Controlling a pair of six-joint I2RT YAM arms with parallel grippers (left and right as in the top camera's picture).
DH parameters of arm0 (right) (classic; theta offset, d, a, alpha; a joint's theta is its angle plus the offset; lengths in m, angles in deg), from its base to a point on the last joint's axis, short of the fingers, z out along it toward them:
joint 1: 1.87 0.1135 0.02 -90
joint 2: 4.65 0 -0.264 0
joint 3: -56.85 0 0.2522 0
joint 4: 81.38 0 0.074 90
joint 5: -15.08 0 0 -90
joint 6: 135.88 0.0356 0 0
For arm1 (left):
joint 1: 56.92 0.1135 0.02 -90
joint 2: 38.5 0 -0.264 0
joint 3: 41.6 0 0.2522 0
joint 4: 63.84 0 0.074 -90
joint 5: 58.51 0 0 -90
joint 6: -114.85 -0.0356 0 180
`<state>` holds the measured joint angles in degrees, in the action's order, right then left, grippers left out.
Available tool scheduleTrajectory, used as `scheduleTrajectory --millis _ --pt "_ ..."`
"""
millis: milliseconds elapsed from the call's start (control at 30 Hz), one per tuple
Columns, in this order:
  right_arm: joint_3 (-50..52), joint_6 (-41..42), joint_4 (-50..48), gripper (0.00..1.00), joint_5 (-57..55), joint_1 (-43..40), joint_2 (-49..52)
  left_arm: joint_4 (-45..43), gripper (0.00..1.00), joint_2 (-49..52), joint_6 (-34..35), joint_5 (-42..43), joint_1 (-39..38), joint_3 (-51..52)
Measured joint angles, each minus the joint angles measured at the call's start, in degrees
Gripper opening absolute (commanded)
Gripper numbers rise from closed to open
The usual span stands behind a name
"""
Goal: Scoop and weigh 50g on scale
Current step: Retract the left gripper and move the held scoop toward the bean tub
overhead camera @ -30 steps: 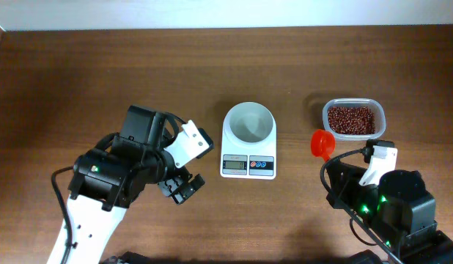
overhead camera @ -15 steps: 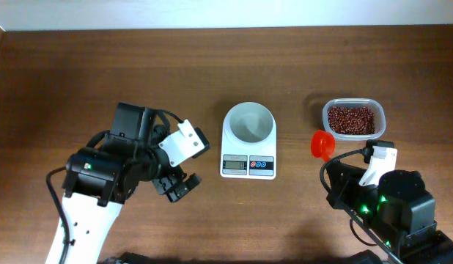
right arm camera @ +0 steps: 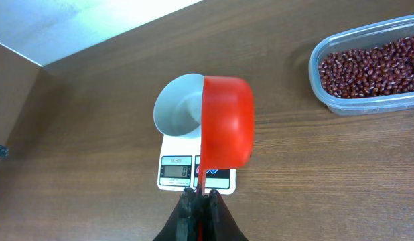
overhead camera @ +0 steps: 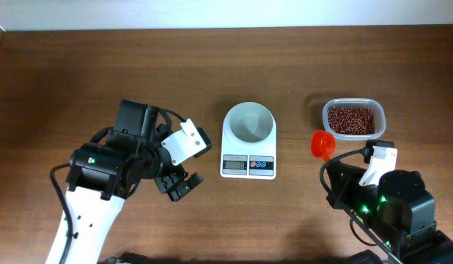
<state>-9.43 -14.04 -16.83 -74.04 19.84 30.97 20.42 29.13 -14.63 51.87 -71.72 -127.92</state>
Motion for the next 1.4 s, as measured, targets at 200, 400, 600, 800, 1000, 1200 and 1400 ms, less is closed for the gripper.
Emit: scheduleTrajectory --millis 200,400,600,800,1000,1200,1400 --pt "-0.02 0.11 -3.69 0.04 -0.39 0.00 0.00 0.00 0.99 0.04 0.00 0.00 0.00 0.00" --pt "-0.02 0.52 -3.06 0.04 4.28 0.00 0.00 0.00 0.99 0.04 0.00 0.00 0.00 0.00" --pt "-0.02 0.55 -2.45 0.04 5.75 0.00 0.00 0.00 0.99 0.04 0.00 0.00 0.00 0.00" --pt "-0.04 0.57 -1.88 0.04 5.92 0.00 0.00 0.00 0.99 0.04 0.00 0.00 0.00 0.00" --pt "-0.04 0.57 -1.88 0.04 5.92 0.00 0.00 0.00 0.99 0.04 0.00 0.00 0.00 0.00" --pt "-0.04 0.72 -1.88 0.04 5.92 0.00 0.00 0.00 0.99 0.04 0.00 0.00 0.00 0.00" --pt "-0.04 0.70 -1.88 0.04 5.92 0.00 0.00 0.00 0.99 0.04 0.00 0.00 0.00 0.00"
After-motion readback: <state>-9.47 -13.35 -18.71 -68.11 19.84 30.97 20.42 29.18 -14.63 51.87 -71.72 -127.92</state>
